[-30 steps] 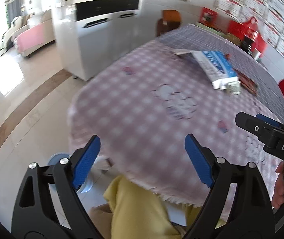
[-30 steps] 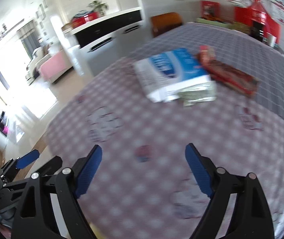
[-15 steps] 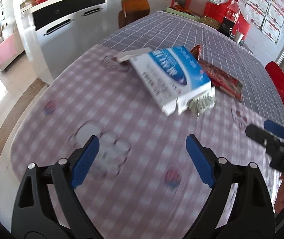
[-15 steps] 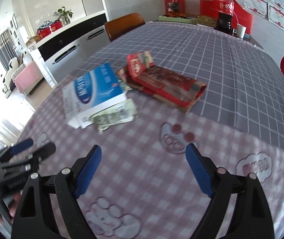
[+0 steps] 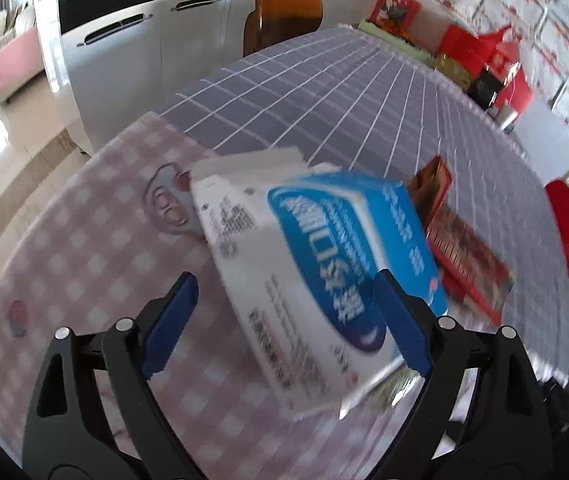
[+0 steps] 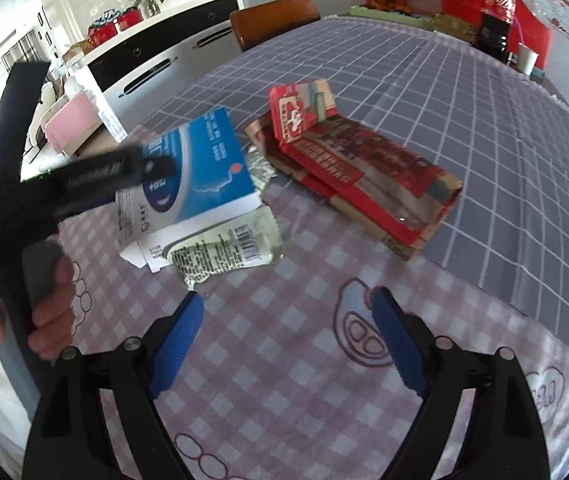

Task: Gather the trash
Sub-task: 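Grasp the blue-white medicine box with the left gripper while the right grasps the silver strip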

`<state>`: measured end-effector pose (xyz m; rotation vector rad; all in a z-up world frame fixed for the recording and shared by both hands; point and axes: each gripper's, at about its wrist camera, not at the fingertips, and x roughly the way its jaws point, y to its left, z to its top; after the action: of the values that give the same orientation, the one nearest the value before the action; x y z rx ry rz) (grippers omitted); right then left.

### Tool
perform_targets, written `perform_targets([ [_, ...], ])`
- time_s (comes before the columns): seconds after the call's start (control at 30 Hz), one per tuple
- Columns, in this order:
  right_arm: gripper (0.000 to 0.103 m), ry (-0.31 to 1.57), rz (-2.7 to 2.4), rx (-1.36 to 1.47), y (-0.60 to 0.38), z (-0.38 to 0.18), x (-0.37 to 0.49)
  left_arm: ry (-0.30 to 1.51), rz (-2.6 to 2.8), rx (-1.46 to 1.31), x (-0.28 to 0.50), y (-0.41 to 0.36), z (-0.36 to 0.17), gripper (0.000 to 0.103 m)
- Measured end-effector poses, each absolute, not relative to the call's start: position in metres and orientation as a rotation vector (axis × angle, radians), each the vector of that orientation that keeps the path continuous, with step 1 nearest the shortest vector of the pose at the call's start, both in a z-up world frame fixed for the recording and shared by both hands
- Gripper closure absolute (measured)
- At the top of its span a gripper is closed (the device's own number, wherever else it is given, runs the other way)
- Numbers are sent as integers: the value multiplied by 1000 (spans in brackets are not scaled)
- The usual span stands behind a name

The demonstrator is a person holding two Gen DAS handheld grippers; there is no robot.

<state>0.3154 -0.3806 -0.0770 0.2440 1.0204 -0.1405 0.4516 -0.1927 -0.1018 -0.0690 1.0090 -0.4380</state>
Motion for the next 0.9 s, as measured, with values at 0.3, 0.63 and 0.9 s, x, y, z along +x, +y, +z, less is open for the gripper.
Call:
perform_targets([
  [0.3, 19, 1040, -103, 281, -379, -91, 333, 872, -588, -179, 438, -167, -72, 86],
  [0.63, 18, 1047, -136, 244, -358, -100, 357, 707, -600, -105, 391, -135, -26, 94],
  [0.9, 90, 998, -134, 181, -335, -93, 353, 554, -503, -4, 357, -105, 2, 100],
])
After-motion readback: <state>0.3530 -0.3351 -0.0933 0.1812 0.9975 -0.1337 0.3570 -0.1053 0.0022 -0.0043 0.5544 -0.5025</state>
